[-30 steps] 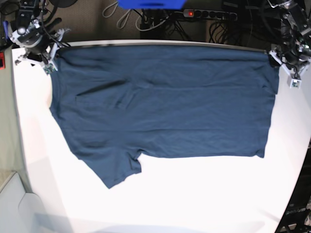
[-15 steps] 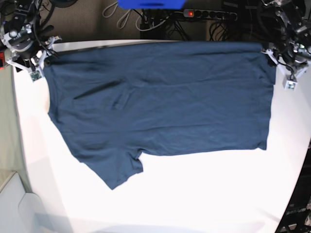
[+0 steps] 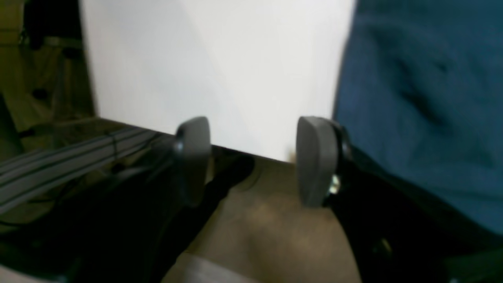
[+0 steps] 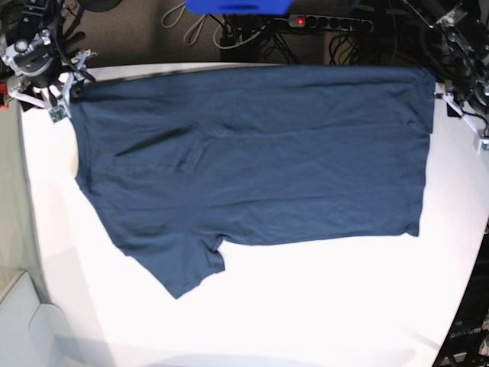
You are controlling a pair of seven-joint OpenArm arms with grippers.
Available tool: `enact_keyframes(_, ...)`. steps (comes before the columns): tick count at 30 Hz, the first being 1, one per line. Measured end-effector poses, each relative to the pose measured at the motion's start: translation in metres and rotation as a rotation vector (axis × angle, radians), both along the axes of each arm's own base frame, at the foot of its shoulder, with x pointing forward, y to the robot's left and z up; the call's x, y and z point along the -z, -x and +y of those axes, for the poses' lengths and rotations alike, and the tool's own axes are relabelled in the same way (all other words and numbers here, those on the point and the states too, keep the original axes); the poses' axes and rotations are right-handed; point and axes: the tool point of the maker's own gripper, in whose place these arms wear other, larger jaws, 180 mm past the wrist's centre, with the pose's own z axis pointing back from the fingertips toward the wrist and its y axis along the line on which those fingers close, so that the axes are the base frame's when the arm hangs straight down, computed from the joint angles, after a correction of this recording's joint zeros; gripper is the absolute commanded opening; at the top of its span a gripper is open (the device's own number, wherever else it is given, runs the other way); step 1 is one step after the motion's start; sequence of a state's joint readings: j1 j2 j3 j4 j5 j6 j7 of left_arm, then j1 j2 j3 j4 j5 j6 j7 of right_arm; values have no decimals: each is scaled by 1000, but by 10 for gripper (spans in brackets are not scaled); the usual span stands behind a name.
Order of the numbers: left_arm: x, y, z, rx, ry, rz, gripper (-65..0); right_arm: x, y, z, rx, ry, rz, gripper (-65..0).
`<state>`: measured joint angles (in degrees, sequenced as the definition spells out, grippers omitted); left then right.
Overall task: Layout the t-shirt on the table in an organized manner, then fold the t-shirt properly
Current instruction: 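Release the shoulder edge and lift both grippers, then move both grippers down to the hem corners of the shirt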
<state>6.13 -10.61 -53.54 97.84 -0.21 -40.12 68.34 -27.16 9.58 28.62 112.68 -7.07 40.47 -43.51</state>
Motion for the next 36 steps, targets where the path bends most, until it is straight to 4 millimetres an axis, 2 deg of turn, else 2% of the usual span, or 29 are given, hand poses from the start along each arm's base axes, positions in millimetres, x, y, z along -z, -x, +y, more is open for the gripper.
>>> enact_keyframes(3, -15, -21, 2, -1, -14, -66, -308, -12, -22, -3, -13, 20, -48, -246)
enact_keyframes(7, -34, -63, -2, 1, 14, -176, -308, -34, -74, 1, -34, 12, -170, -246)
enact_keyframes(9, -38, -83, -4, 6, 34, -207, -308, -35, -98, 13, -58, -22, -201, -246)
enact_keyframes(11, -39, -105, -9, 26, 42, -201, -308, -32, -124, 23, -76, -65, -220, -246)
enact_keyframes(15, -27, -144, -33, 102, 96, -188, -308, -24, -173, 25, -52, -76, -208, -248)
enact_keyframes(18, -20, -169, -48, 157, 137, -249, -308, -18, -197, 31, -38, -93, -195, -248)
enact_keyframes(20, -6, -181, -59, 180, 189, -260, -308, -16, -207, 31, -31, -101, -185, -248)
enact_keyframes(24, 22, -191, -74, 197, 274, -267, -308, -18, -217, 32, -29, -112, -194, -248)
enact_keyframes(27, 31, -202, -67, 179, 279, -263, -308, -16, -216, 31, -27, -116, -188, -248)
enact_keyframes(30, 24, -223, -60, 115, 294, -332, -308, -14, -214, 31, -23, -113, -180, -248)
enact_keyframes(33, 23, -226, -48, 89, 284, -357, -308, -14, -215, 32, -29, -113, -182, -248)
enact_keyframes(36, 35, -222, -48, 77, 294, -327, -308, -14, -214, 30, -28, -109, -179, -248)
